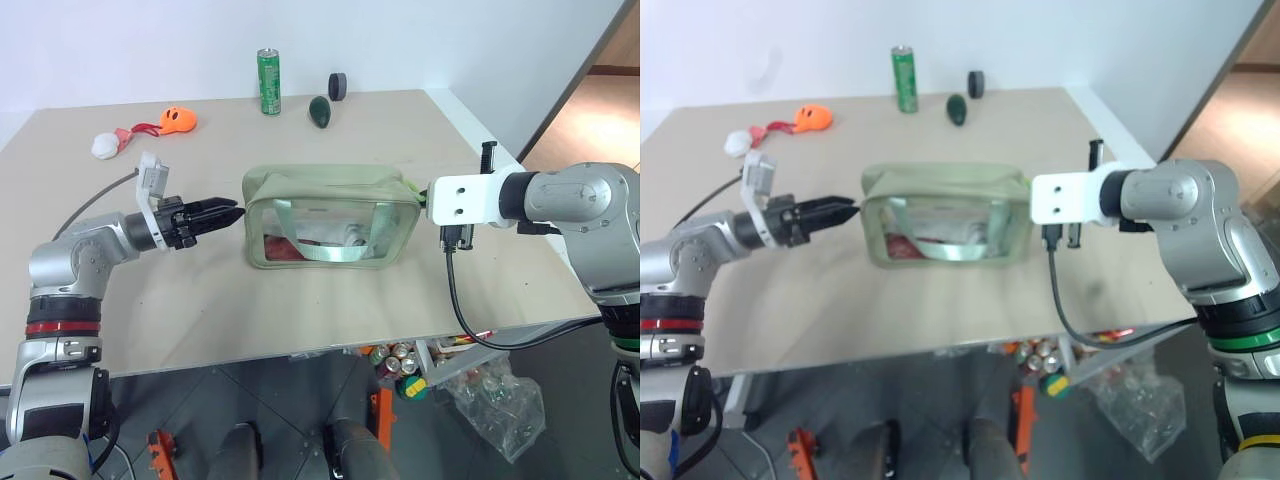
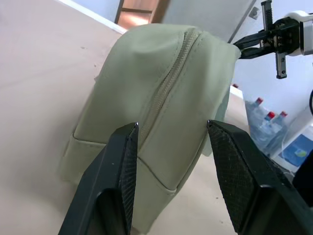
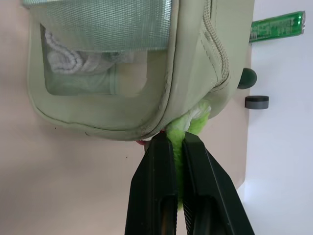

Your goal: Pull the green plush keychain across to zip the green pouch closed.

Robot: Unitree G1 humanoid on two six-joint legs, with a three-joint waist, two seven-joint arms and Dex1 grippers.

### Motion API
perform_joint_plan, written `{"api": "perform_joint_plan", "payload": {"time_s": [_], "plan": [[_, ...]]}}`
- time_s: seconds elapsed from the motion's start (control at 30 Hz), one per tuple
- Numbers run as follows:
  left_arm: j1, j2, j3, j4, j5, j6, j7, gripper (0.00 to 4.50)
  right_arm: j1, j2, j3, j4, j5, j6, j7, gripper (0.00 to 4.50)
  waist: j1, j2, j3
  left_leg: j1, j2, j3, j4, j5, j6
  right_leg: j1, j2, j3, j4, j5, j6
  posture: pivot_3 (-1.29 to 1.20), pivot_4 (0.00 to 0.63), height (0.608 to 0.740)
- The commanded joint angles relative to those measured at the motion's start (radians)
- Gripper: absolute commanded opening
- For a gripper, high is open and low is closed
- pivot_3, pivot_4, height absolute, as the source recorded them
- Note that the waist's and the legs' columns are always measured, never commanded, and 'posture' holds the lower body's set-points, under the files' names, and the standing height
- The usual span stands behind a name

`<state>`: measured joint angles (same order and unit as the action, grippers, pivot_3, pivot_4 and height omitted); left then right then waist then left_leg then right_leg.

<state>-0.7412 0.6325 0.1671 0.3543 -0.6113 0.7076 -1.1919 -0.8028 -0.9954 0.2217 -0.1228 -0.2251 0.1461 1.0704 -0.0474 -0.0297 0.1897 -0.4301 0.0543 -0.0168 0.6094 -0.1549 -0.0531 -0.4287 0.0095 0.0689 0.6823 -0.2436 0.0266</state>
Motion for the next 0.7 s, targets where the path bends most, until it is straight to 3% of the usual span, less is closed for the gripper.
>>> {"api": "perform_joint_plan", "payload": {"time_s": [0.03, 0.33, 0.7], "plan": [[-0.056, 0.023, 0.053, 0.019, -0.049, 0.021, -0.023, 2.31, -0.03, 0.002, -0.037, -0.026, 0.003, -0.001, 0.001, 0.0, 0.0, 0.0, 0.0, 0.0, 0.0, 0.0, 0.0, 0.0, 0.0, 0.0, 0.0, 0.0, 0.0, 0.0, 0.0, 0.0, 0.15, 0.74], [-0.076, 0.084, 0.045, 0.08, -0.032, 0.002, -0.097, 2.31, -0.042, 0.016, -0.032, -0.023, 0.0, -0.001, -0.002, 0.0, -0.001, 0.0, 0.0, 0.0, 0.0, 0.0, 0.0, 0.0, 0.0, 0.0, 0.0, 0.0, 0.0, 0.0, 0.0, 0.0, 0.15, 0.74], [0.016, 0.091, -0.026, -0.137, -0.097, 0.109, -0.191, 2.31, -0.049, 0.028, -0.03, -0.019, -0.006, -0.002, -0.003, 0.0, -0.001, 0.0, 0.0, 0.0, 0.001, 0.0, 0.0, 0.0, 0.0, 0.0, 0.001, 0.0, 0.0, 0.0, 0.0, 0.0, 0.15, 0.74]]}}
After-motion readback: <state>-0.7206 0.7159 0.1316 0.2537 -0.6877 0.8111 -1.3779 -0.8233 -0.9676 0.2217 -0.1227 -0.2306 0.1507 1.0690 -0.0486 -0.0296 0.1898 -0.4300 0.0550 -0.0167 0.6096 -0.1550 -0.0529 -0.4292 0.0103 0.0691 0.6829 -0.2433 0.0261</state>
